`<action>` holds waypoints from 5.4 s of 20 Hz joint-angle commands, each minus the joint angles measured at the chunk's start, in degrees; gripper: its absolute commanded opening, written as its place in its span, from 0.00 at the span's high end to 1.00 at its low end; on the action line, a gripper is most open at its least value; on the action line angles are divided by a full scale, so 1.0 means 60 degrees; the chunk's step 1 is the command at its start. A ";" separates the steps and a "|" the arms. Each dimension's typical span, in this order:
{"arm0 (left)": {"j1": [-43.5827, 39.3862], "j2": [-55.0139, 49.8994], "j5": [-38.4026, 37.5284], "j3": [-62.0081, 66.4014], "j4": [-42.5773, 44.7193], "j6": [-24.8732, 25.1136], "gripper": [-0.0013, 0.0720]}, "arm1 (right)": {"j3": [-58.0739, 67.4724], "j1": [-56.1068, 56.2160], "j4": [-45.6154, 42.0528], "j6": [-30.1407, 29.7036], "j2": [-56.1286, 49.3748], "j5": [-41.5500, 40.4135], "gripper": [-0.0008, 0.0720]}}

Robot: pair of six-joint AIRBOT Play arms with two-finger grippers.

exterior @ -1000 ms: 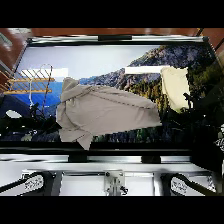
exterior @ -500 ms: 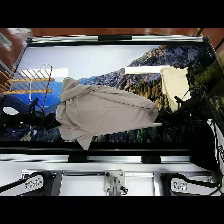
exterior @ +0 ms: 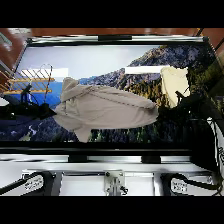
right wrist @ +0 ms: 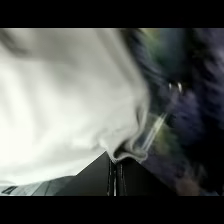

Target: Fold the shirts.

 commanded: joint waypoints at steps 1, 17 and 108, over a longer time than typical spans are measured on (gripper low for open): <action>0.0004 0.0721 0.0080 0.1905 -0.0022 -0.0080 0.95 | 0.1384 0.0011 0.0481 -0.1260 0.1461 -0.0124 0.90; 0.0007 0.5093 0.0178 1.0495 0.1712 -0.1938 0.95 | 0.6856 0.0004 -0.1851 0.0018 0.8298 -0.0459 0.90; -0.0106 -0.0994 -0.0754 -0.2229 0.1574 0.0867 0.36 | -0.0557 -0.0659 -0.1730 0.0812 0.2663 -0.2459 0.31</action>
